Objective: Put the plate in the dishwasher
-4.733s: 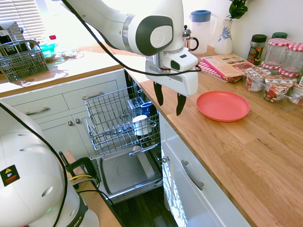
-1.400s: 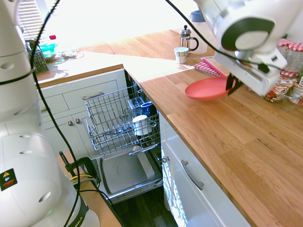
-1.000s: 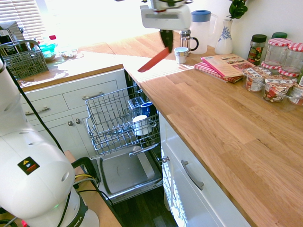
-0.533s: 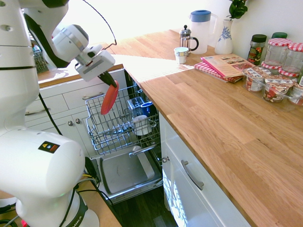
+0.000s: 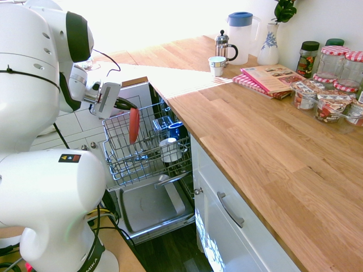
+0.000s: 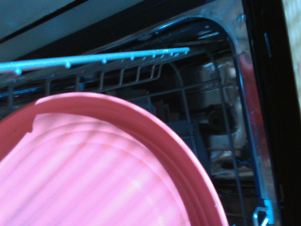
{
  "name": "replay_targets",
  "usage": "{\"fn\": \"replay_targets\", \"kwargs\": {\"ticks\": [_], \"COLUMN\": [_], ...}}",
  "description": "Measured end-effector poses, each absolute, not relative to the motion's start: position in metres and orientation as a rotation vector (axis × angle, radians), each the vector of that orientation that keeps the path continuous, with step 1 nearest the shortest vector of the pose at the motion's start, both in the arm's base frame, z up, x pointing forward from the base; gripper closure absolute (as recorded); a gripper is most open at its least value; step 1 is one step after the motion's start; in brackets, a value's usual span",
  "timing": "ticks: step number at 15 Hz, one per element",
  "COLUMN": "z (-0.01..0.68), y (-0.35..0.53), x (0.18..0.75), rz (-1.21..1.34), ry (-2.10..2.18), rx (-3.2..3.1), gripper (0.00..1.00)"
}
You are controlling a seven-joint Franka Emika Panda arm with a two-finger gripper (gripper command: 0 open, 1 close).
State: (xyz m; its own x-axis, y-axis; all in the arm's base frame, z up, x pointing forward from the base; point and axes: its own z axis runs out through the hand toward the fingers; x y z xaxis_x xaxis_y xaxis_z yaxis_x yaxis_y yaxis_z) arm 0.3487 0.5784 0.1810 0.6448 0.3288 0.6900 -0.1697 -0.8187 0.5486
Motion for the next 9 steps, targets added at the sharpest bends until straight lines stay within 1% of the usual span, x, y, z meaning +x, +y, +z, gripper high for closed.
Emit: {"fn": "replay_targets", "kwargs": {"ticks": [5, 9], "z": [0.184, 0.157], "y": [0.584, 0.591], "x": [0.341, 0.316], "rz": [0.888, 0.691], "ry": [0.053, 0.025], "rx": [2.307, 2.374], "gripper": [0.0, 0.0]}}
